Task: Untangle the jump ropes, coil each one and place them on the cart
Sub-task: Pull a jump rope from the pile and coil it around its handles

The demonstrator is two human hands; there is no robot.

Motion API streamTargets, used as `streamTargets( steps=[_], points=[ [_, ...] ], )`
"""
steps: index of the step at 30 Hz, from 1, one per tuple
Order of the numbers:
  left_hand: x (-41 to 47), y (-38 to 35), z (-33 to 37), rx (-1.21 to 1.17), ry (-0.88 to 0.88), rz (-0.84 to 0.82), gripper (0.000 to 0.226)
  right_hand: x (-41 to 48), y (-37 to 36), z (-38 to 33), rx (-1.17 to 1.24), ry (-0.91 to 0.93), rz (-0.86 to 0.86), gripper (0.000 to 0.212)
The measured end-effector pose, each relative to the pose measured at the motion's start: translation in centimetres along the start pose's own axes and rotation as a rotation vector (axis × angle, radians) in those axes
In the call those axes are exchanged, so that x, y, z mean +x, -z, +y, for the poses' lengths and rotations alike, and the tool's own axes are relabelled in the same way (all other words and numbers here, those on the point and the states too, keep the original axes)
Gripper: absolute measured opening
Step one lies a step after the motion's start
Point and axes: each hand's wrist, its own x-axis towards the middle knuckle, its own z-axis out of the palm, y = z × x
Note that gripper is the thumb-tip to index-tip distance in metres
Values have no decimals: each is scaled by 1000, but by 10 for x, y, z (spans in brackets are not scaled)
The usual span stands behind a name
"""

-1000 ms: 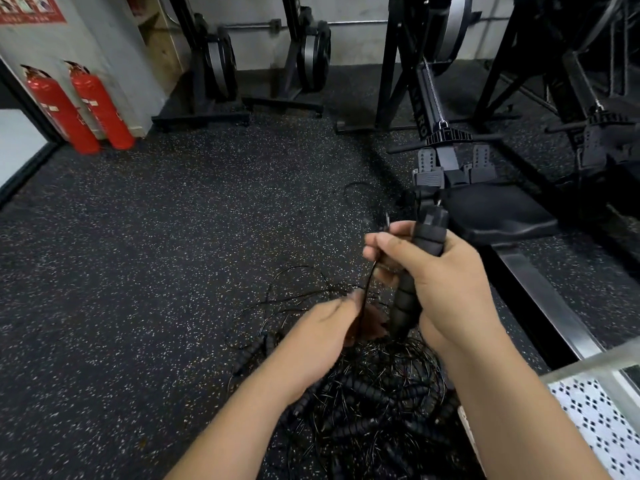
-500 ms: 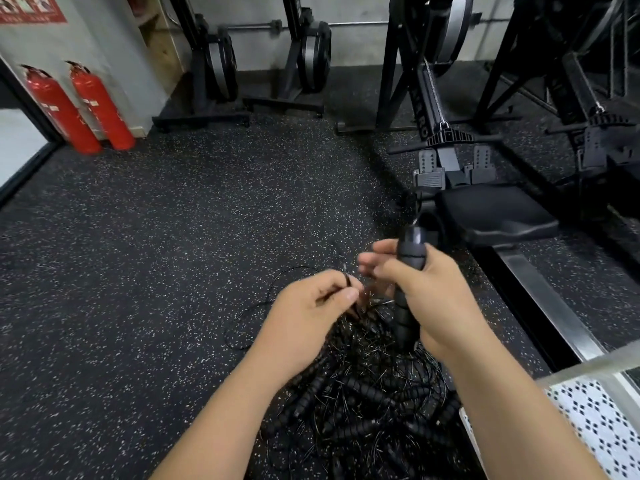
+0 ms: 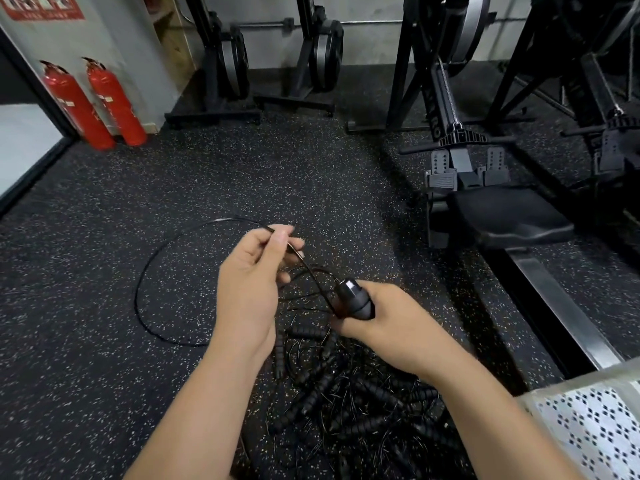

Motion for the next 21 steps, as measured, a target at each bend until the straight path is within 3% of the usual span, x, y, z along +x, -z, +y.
streamTargets(
  steps=[3, 6, 10, 15, 18, 21],
  points=[
    [1, 0, 0, -4, 39, 58, 18, -2, 1, -2, 15, 23, 38, 21],
    [-3, -8, -3, 32, 156, 6, 35, -4, 4, -9, 140, 33, 112, 17],
    [-17, -22, -10, 130, 291, -294, 64, -11, 15, -22, 510, 37, 164, 16],
    [-31, -44, -29, 145, 361, -534, 76, -14, 29, -26, 867, -41, 279, 20],
    [-39, -49, -38, 141, 352, -637, 63, -13, 37, -28, 1060, -92, 343, 25],
    [-42, -42, -38, 389, 235, -698, 46, -13, 46, -26, 1169, -64, 419, 36]
  ],
)
